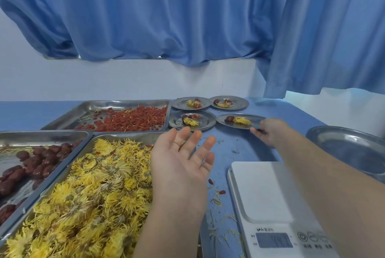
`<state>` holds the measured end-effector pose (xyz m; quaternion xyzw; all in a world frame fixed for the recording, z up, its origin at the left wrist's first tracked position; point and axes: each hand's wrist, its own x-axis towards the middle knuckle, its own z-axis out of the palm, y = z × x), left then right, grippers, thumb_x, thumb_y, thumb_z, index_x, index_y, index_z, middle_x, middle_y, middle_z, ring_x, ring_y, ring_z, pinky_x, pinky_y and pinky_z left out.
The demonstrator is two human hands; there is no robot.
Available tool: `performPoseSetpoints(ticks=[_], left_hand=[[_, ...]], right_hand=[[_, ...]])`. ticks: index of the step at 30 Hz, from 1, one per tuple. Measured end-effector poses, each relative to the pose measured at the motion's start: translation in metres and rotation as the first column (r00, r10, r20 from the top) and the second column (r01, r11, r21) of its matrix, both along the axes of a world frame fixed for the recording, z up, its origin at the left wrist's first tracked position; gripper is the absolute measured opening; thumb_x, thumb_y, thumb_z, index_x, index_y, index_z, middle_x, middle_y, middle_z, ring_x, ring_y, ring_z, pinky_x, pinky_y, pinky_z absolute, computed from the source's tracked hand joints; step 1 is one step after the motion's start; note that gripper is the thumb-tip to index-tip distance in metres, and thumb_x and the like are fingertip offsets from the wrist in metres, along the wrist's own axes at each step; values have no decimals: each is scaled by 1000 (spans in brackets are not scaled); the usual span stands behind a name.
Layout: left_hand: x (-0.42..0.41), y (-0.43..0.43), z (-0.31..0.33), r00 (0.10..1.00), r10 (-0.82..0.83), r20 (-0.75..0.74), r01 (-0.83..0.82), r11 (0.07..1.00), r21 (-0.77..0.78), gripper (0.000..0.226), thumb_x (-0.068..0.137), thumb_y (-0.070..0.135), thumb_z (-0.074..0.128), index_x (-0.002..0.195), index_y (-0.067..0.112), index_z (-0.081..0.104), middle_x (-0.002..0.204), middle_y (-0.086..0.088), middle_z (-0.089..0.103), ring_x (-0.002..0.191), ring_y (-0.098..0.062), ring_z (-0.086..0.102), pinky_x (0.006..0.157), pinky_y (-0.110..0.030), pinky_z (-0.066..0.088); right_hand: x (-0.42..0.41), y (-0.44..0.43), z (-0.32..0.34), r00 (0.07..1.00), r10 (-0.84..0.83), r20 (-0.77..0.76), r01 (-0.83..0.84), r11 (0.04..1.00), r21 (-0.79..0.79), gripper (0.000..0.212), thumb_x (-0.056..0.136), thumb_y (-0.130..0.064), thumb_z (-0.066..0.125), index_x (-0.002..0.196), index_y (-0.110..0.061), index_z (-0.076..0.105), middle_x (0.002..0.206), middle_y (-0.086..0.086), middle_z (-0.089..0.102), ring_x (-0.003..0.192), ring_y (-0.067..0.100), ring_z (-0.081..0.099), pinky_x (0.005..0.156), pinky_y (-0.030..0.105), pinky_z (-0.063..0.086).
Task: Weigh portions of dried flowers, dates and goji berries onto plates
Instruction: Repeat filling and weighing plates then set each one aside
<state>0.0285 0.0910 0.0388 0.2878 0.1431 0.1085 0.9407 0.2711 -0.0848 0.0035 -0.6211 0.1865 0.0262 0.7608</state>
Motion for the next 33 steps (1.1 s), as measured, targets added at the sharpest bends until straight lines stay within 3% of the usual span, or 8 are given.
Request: performPoseSetpoints(ticks=[6,9,11,14,19,24,29,33], left_hand=[[2,0,1,1000,-13,15,12,1000,25,30,96,36,48,107,14,66,93,-6,77,80,-28,75,67,-37,51],[2,-1,-1,999,-31,27,30,999,31,31,97,36,47,108,13,65,93,-7,77,81,-30,75,70,-38,51],[3,-1,-1,998,-55,39,54,998,25,32,97,36,47,108,12,65,95,-9,77,84,-32,74,74,-39,52],[4,-1,-1,991,-121,62,120,992,25,35,96,40,49,109,12,66,105,-15,74,91,-36,73,83,-45,53],[5,-4,-1,974,-216,72,209,974,86,40,94,45,49,109,14,68,109,-15,73,104,-38,68,91,-50,52],[1,-9,2,961,-267,71,256,958,131,39,94,43,48,114,13,65,109,-15,73,109,-38,65,95,-50,49],[-2,-16,2,939,-337,64,319,926,204,38,94,38,48,121,14,61,113,-15,72,108,-38,67,98,-50,47],[-2,-23,-1,916,-396,65,367,892,264,38,91,36,50,122,15,59,113,-16,72,104,-37,69,98,-50,45]], right_hand=[[20,4,-8,998,65,-23,-66,997,-48,10,89,11,54,95,4,57,102,11,51,116,25,52,82,34,56],[22,10,-6,996,86,-23,-86,996,35,18,92,12,47,107,6,54,109,15,53,113,25,55,75,30,57],[22,14,-3,994,105,-31,-102,990,99,16,94,12,45,106,9,54,122,18,56,118,28,54,86,27,54],[18,16,0,989,147,-12,-145,985,88,34,95,6,45,129,7,46,142,20,43,128,32,47,100,32,46],[-1,9,10,977,214,13,-215,976,36,38,96,0,48,134,4,42,140,13,39,124,31,45,99,36,45],[-42,-3,37,952,298,69,-302,952,53,20,97,-2,44,116,2,47,133,21,47,110,36,58,88,40,51],[-110,-26,71,890,373,262,-336,926,-174,14,94,-4,53,107,0,57,102,20,59,82,30,67,76,35,58],[-163,-64,67,785,431,445,-129,816,-564,13,90,-8,59,97,-17,64,99,7,69,78,14,68,74,26,57]])
